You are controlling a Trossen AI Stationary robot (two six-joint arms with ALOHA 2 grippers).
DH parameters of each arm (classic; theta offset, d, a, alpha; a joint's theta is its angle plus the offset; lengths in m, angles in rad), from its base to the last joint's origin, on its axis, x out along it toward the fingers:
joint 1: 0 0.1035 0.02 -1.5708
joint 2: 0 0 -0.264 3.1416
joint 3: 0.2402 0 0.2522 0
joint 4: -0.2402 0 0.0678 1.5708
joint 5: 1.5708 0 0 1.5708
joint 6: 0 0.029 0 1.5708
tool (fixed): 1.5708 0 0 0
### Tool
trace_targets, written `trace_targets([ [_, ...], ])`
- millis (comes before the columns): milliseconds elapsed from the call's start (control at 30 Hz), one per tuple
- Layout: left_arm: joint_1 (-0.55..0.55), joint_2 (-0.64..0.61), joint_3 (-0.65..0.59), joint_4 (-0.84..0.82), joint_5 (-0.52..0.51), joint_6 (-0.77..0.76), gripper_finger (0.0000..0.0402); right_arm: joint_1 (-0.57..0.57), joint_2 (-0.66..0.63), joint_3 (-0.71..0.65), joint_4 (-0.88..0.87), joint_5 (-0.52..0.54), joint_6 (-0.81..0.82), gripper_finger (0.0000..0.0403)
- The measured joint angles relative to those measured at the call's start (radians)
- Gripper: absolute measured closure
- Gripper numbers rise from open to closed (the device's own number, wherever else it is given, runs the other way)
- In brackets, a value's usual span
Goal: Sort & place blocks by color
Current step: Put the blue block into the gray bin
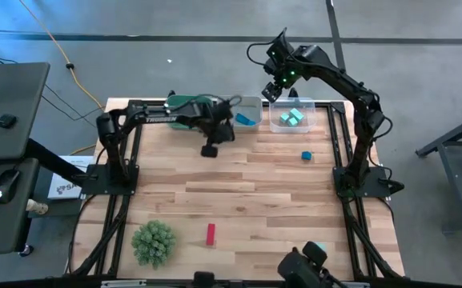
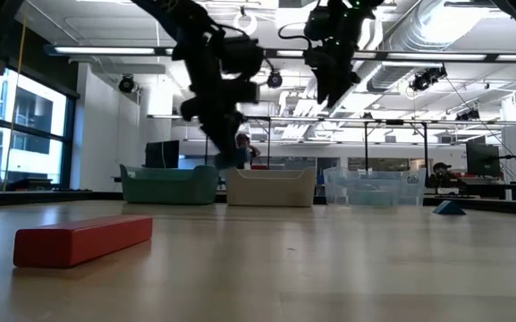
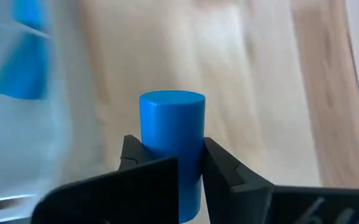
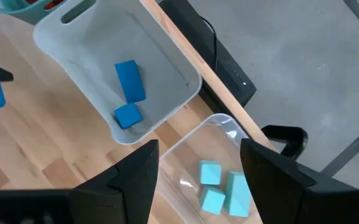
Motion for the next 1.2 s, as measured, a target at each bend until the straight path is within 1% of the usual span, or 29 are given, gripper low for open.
trace_targets([
  [200,0.049,-0.001,0.105,0.052,-0.001,-0.115,0.0401,-0.044,0.0,0.0,0.0,0.0,-0.047,0.0187],
  [333,0.073,-0.001,0.139,0.108,-0.004,-0.185,0.0401,-0.071,0.0,0.0,0.0,0.0,-0.076,0.0187],
  [567,0.11,-0.002,0.144,0.267,-0.003,-0.364,0.0401,-0.106,0.0,0.0,0.007,0.0,-0.09,0.0187],
  [733,0.142,-0.002,0.144,0.36,-0.012,-0.555,0.0401,-0.115,0.0,0.0,0.029,0.0,-0.09,0.0187],
  [867,0.167,-0.002,0.144,0.374,-0.077,-0.685,0.0401,-0.114,0.0,0.0,0.063,-0.009,-0.09,0.0187],
  [1067,0.204,-0.002,0.144,0.358,-0.086,-0.869,0.0401,-0.114,0.0,0.0,0.085,-0.01,-0.077,0.0187],
  [1200,0.219,0.024,0.143,0.338,-0.09,-0.915,0.0401,-0.114,0.0,0.0,0.099,-0.01,-0.069,0.0187],
])
